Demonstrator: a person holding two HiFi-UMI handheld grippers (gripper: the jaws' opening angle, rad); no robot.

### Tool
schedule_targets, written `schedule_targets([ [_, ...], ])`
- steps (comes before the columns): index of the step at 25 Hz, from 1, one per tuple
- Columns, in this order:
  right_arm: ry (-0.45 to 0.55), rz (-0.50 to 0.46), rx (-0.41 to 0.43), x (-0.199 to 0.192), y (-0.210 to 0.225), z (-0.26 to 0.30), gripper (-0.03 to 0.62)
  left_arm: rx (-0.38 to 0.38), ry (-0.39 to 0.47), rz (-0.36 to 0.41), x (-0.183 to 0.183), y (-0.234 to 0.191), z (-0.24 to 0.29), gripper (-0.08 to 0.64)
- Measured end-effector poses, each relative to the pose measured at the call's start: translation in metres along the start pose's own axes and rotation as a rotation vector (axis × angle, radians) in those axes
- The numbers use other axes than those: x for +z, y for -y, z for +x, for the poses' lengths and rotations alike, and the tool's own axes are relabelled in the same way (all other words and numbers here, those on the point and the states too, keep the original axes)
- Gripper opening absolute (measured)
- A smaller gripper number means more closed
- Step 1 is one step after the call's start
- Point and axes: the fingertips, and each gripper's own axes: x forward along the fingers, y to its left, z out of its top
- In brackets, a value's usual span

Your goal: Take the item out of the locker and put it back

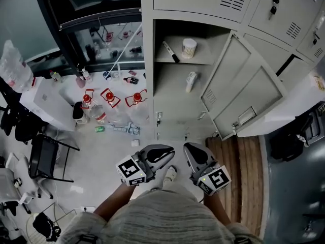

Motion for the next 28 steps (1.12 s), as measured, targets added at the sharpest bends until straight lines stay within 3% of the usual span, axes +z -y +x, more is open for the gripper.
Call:
schedule_targets([
  [11,0.054,-0.030,-0.023,0.042,0.100,0.053,0.026,0.060,-0.009,0.077,0.032,-0.096,0.089,0.038],
  [18,0.059,-0.052,-0.040,0.044,0.130,0.067,0.026,0.134,-0.012,0.111,0.038,-0.138,0.117,0.054],
  [28,0.045,-0.040,-0.112,0.041,0.150,0.079,0.026,0.258,-0.115,0.181,0.027,-0.194,0.135,0.143],
])
